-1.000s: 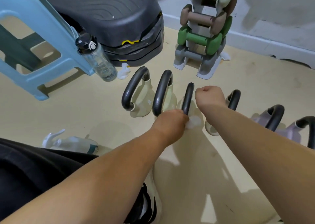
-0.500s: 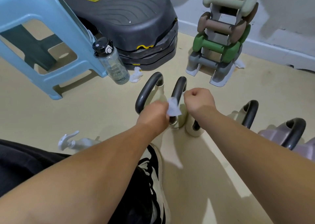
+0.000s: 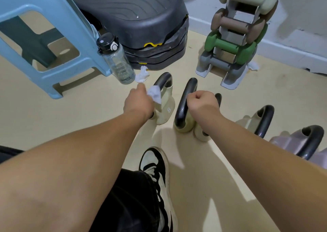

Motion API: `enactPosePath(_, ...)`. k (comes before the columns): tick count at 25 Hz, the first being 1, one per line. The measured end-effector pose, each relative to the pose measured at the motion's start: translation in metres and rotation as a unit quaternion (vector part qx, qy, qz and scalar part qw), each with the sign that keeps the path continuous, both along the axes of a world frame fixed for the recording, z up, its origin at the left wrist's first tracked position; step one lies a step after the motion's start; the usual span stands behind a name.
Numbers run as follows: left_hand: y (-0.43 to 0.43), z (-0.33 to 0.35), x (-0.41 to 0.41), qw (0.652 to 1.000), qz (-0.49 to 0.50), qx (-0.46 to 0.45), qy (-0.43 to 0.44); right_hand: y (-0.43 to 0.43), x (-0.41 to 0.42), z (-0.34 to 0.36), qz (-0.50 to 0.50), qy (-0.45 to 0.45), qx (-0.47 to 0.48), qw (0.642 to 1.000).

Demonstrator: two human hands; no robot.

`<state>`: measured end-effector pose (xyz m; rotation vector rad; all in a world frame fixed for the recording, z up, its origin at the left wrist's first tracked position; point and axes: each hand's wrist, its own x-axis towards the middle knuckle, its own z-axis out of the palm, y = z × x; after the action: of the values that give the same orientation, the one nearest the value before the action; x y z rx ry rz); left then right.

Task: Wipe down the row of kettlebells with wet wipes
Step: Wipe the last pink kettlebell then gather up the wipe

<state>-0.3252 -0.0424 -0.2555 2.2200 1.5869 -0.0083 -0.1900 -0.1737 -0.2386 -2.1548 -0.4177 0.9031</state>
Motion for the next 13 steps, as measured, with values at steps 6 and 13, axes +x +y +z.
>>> enactPosePath(6, -0.057, 0.001, -0.027, 0.978, -0.107, -0.125, 0.128, -0.037, -0.004, 0.017, 0.0, 0.057, -0.028, 0.998)
enactPosePath(13, -0.138, 0.078, 0.033, 0.924, -0.038, -0.295, -0.24, -0.11, 0.012, 0.089, -0.003, 0.149, 0.006, 0.989)
